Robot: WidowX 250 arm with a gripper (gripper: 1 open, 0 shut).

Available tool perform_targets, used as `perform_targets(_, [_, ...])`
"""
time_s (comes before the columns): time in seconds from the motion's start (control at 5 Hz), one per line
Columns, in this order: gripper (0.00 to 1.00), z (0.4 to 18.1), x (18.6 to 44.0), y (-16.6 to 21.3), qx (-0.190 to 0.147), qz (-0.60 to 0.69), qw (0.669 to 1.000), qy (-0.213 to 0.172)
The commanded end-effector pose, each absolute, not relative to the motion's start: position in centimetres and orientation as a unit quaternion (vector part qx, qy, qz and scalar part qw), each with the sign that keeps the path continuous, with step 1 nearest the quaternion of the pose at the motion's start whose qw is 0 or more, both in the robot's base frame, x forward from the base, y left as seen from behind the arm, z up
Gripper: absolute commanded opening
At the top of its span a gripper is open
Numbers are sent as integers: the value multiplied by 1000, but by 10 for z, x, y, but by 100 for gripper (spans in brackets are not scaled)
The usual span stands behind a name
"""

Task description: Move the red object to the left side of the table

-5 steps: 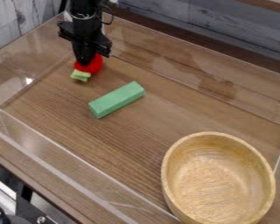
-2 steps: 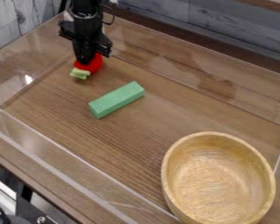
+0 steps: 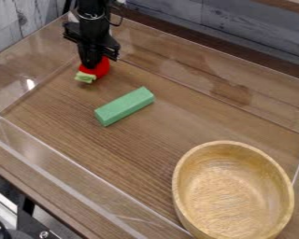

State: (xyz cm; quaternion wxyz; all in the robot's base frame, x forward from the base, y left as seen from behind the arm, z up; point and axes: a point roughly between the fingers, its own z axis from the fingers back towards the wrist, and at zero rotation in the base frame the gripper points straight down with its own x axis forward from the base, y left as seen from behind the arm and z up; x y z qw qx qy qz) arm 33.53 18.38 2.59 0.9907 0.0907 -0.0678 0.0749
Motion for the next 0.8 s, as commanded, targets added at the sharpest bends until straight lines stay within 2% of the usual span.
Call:
perform_targets(0.0, [0,11,336,183,86,80,992,-54])
perform_targets(0.6, [0,3,339,196,86,96,991,-36])
